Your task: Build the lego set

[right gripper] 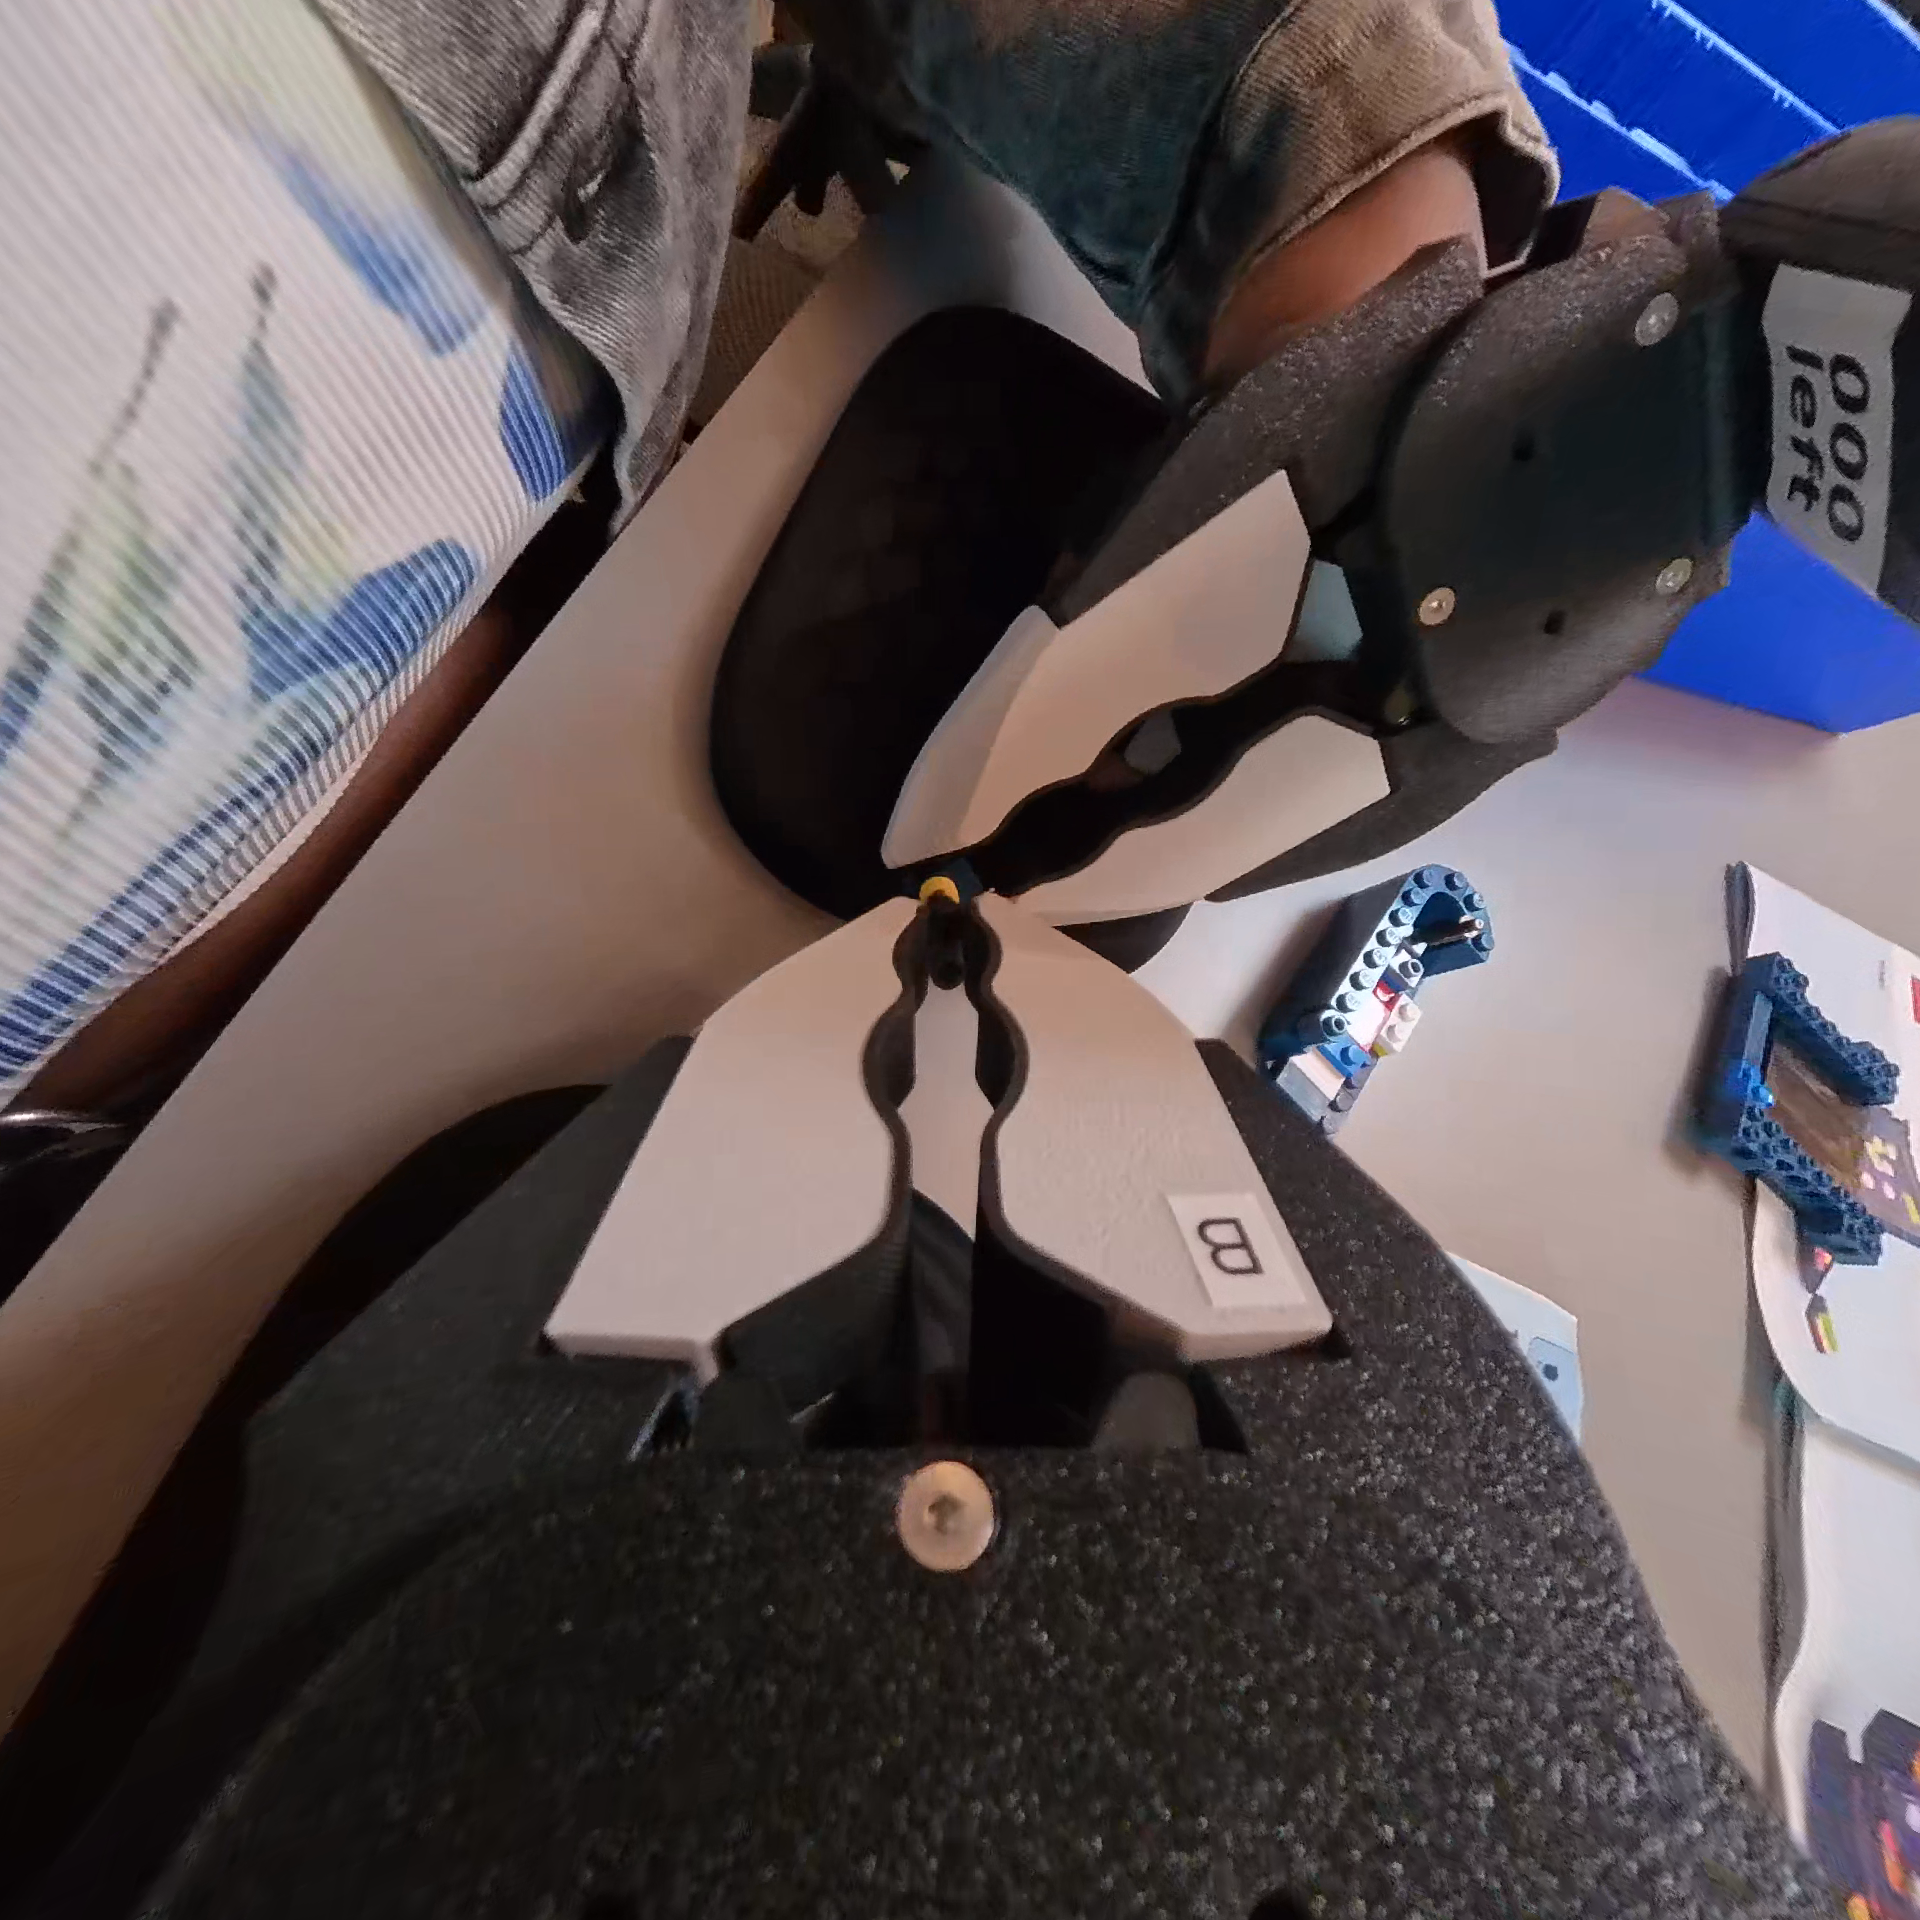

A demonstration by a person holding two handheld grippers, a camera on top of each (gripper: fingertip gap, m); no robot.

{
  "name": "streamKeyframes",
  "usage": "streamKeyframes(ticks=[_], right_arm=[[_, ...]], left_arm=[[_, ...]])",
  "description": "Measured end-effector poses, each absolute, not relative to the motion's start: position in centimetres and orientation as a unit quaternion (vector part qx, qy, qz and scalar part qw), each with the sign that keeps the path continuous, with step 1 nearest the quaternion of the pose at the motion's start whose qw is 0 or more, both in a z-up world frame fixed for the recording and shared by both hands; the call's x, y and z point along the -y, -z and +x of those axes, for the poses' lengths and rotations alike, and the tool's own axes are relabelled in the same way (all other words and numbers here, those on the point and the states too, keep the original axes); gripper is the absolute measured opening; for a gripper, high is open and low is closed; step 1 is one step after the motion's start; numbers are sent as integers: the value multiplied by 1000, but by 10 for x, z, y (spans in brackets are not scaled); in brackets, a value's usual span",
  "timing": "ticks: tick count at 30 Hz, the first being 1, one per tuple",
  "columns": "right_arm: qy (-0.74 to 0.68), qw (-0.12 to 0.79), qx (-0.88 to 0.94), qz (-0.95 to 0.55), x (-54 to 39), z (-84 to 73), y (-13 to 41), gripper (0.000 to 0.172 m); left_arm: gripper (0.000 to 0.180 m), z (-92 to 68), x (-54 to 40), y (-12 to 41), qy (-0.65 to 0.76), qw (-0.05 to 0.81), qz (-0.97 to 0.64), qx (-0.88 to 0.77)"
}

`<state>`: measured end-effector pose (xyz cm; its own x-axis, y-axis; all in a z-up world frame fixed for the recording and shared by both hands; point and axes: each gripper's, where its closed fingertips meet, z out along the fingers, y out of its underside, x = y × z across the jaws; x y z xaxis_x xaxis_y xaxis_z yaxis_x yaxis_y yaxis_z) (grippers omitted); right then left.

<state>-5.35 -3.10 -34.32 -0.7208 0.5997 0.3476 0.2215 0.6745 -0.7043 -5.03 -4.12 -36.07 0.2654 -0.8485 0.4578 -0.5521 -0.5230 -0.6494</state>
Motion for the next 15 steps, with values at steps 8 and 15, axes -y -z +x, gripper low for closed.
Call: streamKeyframes(ticks=[8, 15], right_arm=[[-260, 323, 892, -178, 34, -55, 350, 6], [-274, 329, 888, -170, 42, -61, 354, 0]], left_arm=[[12, -51, 42, 362, 403, 175, -777, -452], [12, -50, 42, 364, 401, 177, -776, -454]])
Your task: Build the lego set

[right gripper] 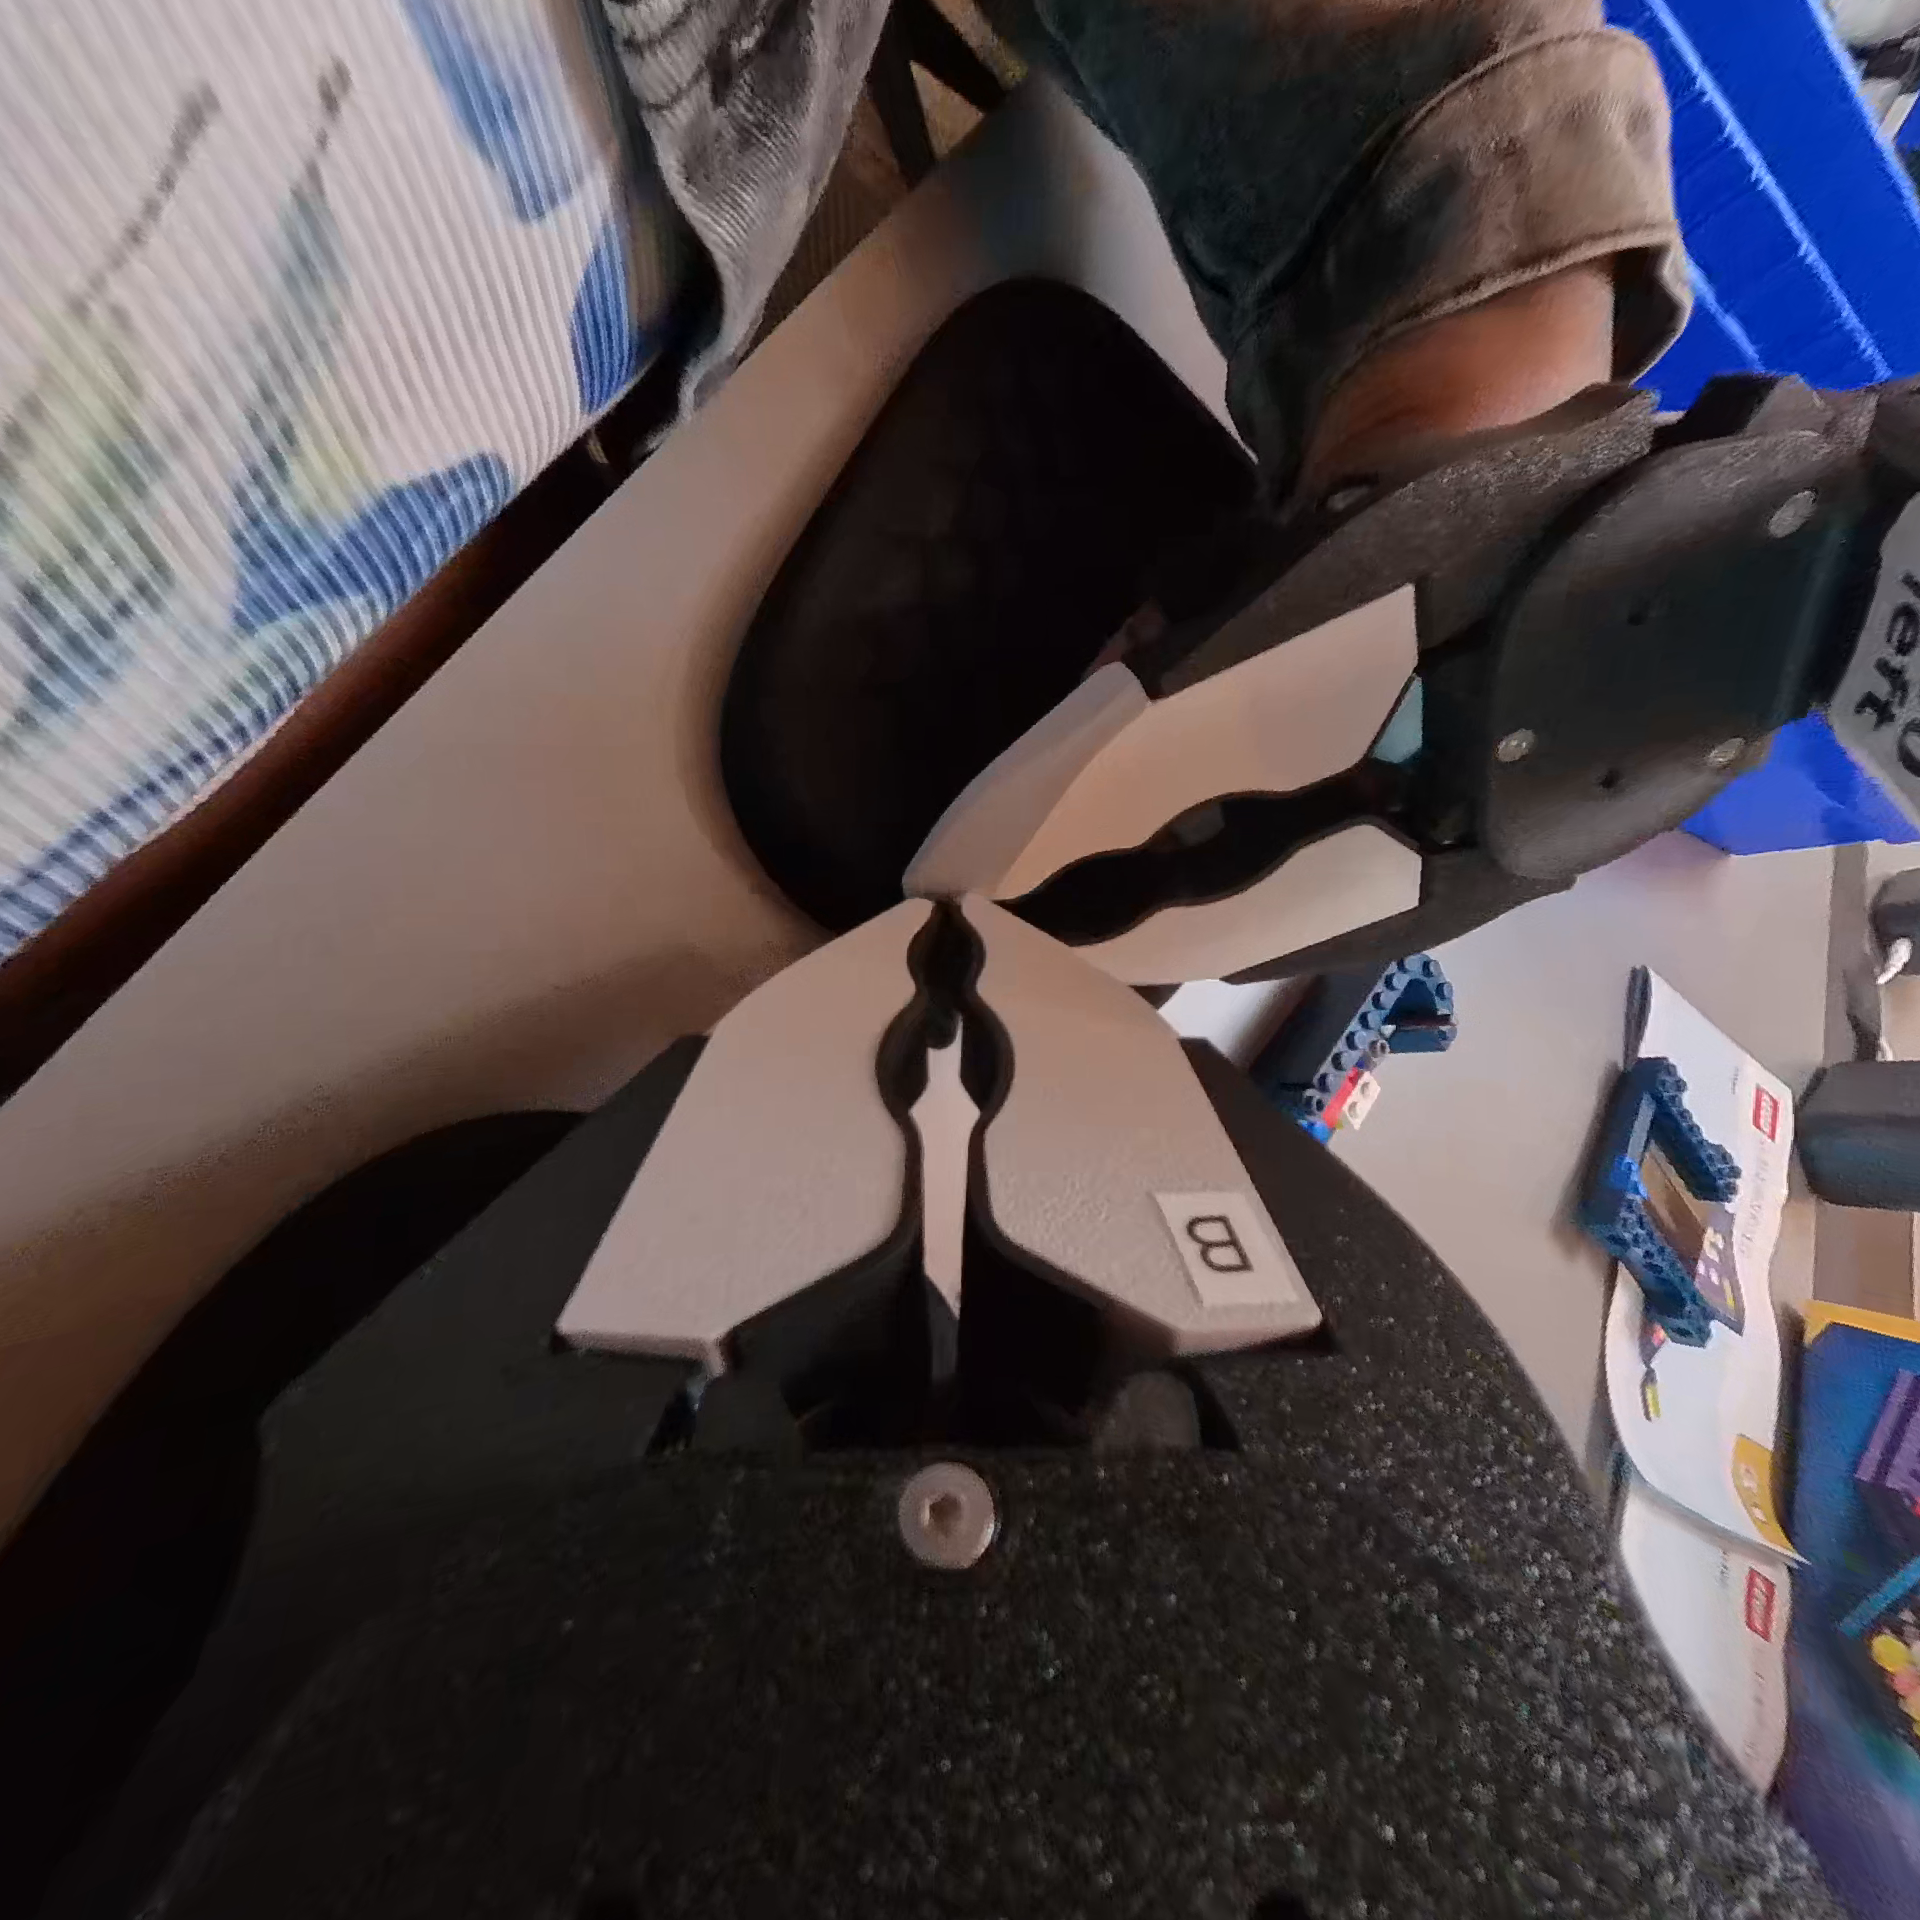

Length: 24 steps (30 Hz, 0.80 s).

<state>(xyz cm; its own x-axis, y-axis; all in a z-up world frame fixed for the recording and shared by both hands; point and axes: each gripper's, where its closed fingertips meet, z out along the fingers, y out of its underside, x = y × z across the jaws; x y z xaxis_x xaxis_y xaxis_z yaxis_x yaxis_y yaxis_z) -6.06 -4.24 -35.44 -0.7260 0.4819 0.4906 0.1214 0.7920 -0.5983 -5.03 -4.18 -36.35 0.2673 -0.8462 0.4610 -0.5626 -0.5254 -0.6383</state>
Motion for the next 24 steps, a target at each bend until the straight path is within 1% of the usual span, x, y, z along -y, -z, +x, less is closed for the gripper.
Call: streamKeyframes(ticks=[2, 3, 4, 6, 9, 11, 19, 24], right_arm=[[-289, 349, 871, -192, 35, -62, 344, 0], [-308, 350, 861, -202, 33, -59, 337, 10], [-328, 345, 853, -212, 32, -56, 331, 14], [-347, 322, 852, -222, 33, -49, 331, 15], [-315, 319, 867, -218, 30, -50, 344, 15], [-321, 317, 867, -212, 32, -52, 347, 7], [-301, 308, 880, -201, 32, -53, 353, 6], [-278, 332, 881, -188, 32, -54, 355, 6]], left_arm=[[12, -50, 41, 362, 405, 186, -774, -450], [12, -50, 41, 361, 405, 187, -773, -451], [12, -50, 41, 361, 405, 185, -774, -451], [12, -50, 41, 360, 413, 179, -773, -446], [12, -50, 41, 360, 415, 178, -773, -446], [12, -50, 41, 360, 412, 181, -773, -447], [12, -50, 42, 363, 404, 177, -776, -451], [12, -51, 41, 364, 398, 179, -777, -453]])
